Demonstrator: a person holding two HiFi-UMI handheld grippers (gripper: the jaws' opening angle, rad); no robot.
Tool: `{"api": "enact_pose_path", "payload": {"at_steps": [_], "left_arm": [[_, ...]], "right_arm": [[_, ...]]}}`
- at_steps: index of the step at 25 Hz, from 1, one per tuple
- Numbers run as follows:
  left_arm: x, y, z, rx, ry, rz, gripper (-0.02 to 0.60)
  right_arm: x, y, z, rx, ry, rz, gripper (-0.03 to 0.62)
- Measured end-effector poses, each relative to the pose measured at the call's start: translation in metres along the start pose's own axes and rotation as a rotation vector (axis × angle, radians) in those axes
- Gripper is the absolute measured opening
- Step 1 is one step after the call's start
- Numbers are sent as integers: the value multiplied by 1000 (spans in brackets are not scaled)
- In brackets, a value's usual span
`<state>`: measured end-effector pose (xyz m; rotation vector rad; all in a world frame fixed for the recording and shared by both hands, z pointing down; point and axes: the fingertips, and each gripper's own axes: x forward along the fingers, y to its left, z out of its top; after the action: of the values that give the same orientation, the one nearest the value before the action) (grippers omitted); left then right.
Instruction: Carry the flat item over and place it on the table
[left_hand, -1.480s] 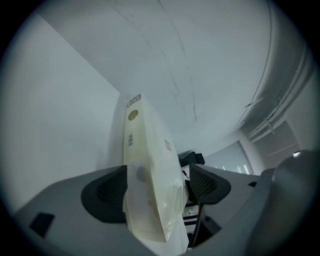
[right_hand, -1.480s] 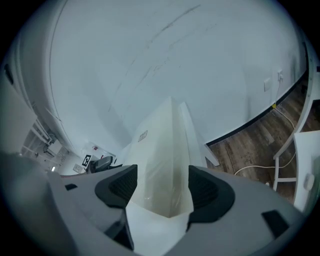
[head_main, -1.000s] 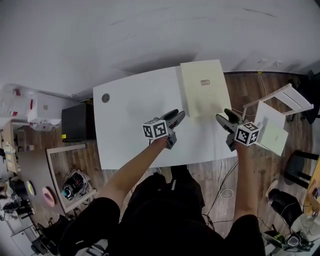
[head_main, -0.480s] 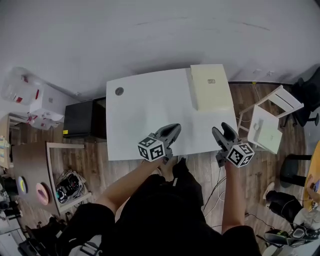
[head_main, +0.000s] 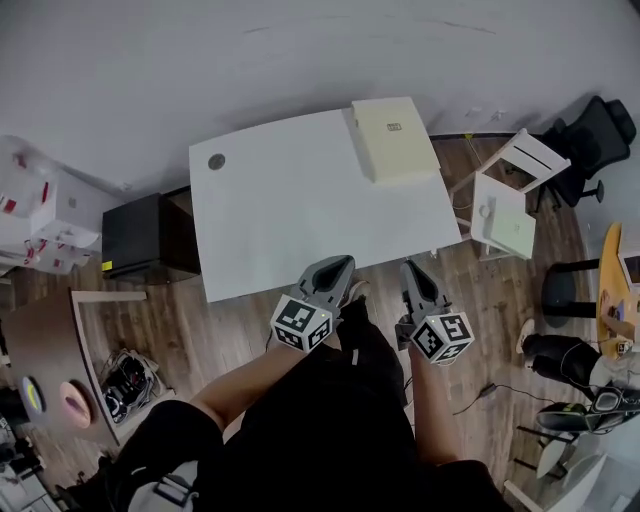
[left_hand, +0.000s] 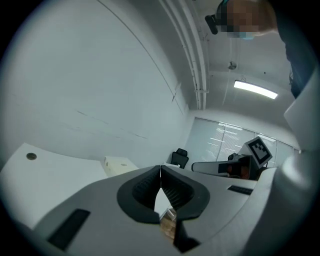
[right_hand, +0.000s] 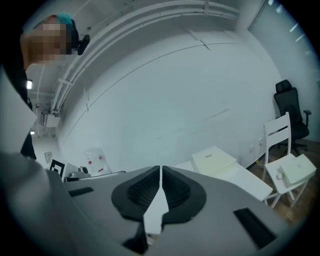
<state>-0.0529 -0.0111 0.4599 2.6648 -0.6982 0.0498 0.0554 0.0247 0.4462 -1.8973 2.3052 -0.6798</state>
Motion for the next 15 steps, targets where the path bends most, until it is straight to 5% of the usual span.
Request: {"api": "enact_pose_path", "payload": {"at_steps": [7,15], "left_arm": [[-3,-73,-4,69,-35,-22,17],[7,-131,8,153,-93,146,17]], "right_arm": [[-50,27,-5,-119,-1,-48,41],[-83,24,20,-233,-73,-8,38]]}}
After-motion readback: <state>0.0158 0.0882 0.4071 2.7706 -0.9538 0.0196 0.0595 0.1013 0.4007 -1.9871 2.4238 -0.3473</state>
